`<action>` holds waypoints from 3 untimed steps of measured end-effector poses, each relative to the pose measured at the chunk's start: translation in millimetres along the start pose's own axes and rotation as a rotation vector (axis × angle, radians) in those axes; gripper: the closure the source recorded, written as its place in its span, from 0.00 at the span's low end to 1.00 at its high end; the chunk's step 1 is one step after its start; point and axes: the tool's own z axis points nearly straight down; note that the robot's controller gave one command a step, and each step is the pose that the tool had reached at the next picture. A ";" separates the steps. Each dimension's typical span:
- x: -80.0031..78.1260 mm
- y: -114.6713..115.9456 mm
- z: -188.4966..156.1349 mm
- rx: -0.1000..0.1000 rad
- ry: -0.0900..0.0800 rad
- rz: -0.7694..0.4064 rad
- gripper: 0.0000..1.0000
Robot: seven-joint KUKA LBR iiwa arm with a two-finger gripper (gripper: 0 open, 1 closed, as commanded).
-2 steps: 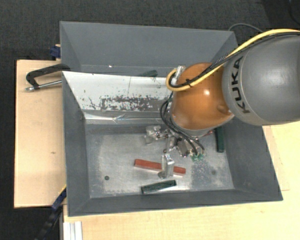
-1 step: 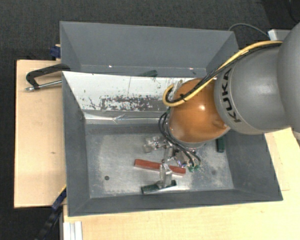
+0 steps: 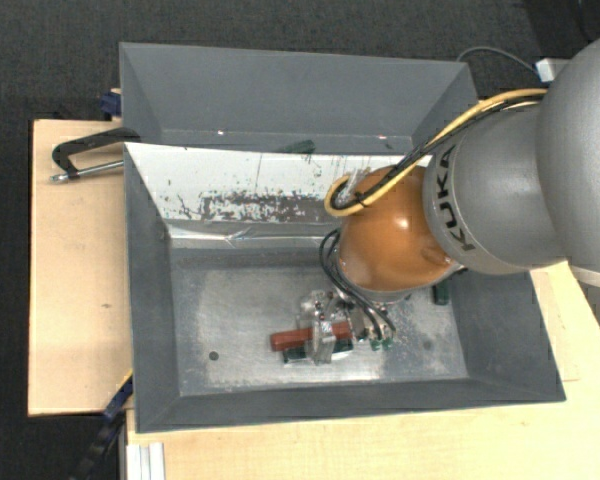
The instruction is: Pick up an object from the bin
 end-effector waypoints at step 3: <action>-20.9 -12.5 -37.9 -0.001 -0.012 -0.028 1.00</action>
Offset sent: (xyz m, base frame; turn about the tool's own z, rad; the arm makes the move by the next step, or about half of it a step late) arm 0.0139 0.0124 0.1057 0.0042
